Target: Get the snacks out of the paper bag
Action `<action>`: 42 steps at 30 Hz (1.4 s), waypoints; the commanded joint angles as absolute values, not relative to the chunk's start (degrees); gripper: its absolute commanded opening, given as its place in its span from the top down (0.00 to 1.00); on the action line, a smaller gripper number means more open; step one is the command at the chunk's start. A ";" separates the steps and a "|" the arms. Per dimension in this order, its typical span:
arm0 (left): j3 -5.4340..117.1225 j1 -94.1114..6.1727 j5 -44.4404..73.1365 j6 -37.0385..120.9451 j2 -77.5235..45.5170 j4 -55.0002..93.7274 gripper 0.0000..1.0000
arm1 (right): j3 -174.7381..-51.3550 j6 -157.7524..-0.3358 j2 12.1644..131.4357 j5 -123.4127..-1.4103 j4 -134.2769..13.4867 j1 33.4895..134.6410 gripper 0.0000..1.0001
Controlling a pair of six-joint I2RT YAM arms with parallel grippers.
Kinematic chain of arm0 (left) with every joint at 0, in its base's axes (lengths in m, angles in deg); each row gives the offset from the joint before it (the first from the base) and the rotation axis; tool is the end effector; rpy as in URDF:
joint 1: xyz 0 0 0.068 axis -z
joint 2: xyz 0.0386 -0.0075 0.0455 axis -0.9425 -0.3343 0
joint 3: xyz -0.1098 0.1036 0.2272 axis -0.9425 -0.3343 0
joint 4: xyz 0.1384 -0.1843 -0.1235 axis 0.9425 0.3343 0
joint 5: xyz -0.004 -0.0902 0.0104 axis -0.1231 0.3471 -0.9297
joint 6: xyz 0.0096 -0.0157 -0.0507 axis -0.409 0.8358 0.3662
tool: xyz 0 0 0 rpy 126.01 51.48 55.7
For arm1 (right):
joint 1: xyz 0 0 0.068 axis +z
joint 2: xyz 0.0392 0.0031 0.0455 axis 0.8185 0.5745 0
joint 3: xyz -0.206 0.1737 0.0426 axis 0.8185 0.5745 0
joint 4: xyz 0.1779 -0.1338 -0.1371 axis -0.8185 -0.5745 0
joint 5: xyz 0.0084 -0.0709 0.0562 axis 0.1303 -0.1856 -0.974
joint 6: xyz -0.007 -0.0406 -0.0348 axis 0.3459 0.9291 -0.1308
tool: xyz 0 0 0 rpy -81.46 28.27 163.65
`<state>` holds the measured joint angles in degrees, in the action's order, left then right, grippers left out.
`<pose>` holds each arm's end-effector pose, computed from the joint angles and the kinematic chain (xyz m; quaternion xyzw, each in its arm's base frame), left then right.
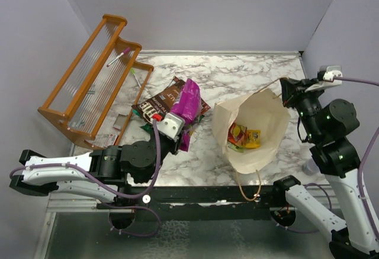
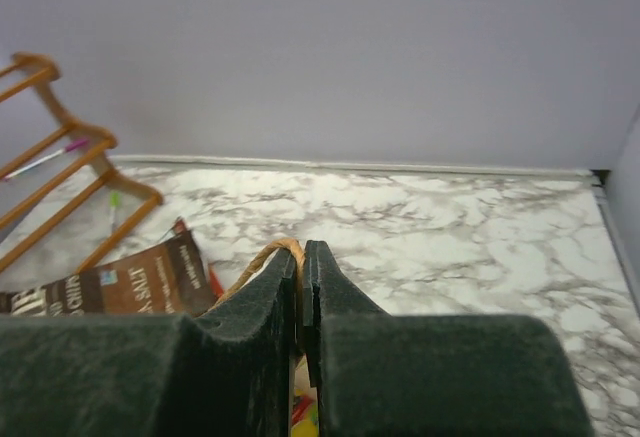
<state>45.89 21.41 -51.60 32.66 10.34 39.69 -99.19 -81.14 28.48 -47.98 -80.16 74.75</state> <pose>0.0246 -0.1655 0.4189 0.2241 0.6880 -0.1908 0.6633 0.1141 0.0366 0.4367 -0.0219 0.6840 0.1413 0.7153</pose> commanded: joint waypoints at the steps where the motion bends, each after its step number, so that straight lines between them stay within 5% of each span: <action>1: 44.72 20.03 -62.38 41.30 12.02 41.40 0.99 | -102.81 -77.91 33.59 -32.41 -79.43 74.62 0.93; 17: 40.68 -3.05 -33.88 49.94 -3.25 42.91 1.00 | -108.89 -59.25 39.24 -29.45 -64.24 74.62 0.90; 22: 41.61 -8.37 -29.42 47.20 -2.68 41.11 1.00 | -108.93 -66.28 37.82 -41.67 -70.91 74.62 0.93; 29: 47.43 -16.54 -29.67 43.15 -5.98 46.26 1.00 | -93.18 -73.84 28.05 -73.00 -74.24 74.63 0.93; 42: 64.80 -25.51 -39.33 34.02 -27.15 53.11 1.00 | -86.78 -77.63 17.33 -84.29 -75.98 74.61 0.95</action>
